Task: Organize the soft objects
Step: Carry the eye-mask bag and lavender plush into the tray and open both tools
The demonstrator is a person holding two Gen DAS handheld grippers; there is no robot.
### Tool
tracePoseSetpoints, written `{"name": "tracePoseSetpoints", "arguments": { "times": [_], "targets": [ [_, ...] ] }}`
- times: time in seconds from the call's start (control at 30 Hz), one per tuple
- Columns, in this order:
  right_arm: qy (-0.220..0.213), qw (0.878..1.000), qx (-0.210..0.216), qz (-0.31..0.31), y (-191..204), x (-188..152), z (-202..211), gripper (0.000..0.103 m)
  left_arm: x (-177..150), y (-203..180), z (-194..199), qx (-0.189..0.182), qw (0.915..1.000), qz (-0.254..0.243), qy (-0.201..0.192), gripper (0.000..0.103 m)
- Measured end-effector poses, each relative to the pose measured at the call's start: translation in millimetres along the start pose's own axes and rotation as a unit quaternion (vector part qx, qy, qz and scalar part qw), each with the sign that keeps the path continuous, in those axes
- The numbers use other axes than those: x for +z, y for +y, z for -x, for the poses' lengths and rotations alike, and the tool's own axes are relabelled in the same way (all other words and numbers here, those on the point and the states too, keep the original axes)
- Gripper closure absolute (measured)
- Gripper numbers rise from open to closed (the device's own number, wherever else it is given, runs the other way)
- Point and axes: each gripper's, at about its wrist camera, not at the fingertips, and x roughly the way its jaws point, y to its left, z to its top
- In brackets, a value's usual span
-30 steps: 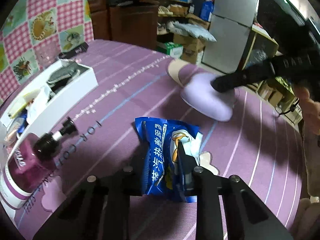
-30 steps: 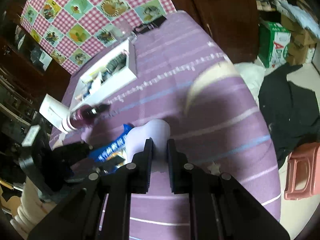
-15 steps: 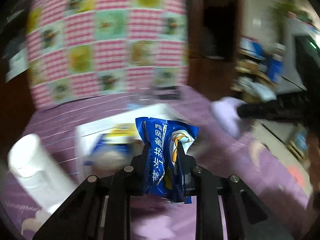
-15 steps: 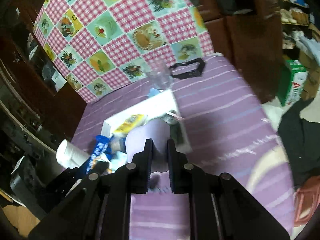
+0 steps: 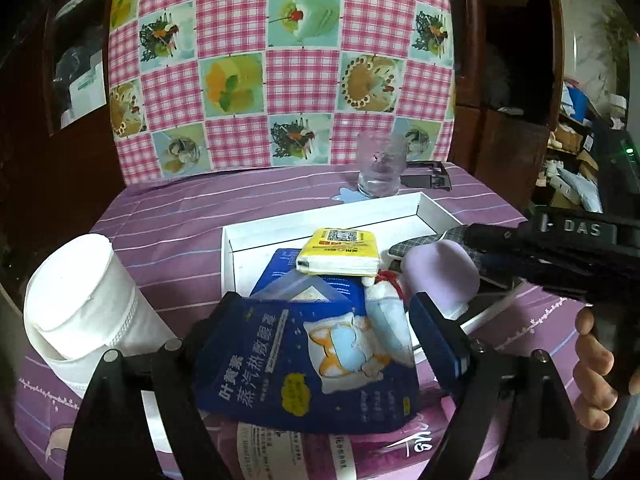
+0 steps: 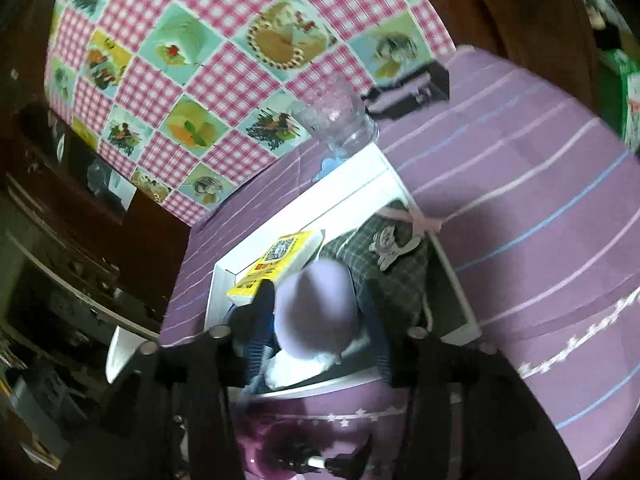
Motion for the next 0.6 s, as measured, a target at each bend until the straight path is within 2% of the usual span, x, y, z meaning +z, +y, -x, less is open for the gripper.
{"name": "tracePoseSetpoints", "arguments": {
  "times": [0.13,0.47,0.6],
  "targets": [
    [-0.028,0.998,-0.021,0.044,12,2,13,0.05,-1,-2,1,-0.002,1.0,-0.002,-0.001,0.018],
    [-0.022,0.997,-0.042,0.068,15,-6,27,0.049,-3,-2,14,0.005,0.9999,0.006,-0.011,0.018],
    [-0.023,0.993,-0.062,0.096,18,-20,38,0.049,-9,-5,27,0.028,0.9995,0.003,-0.012,0.018]
  ]
}}
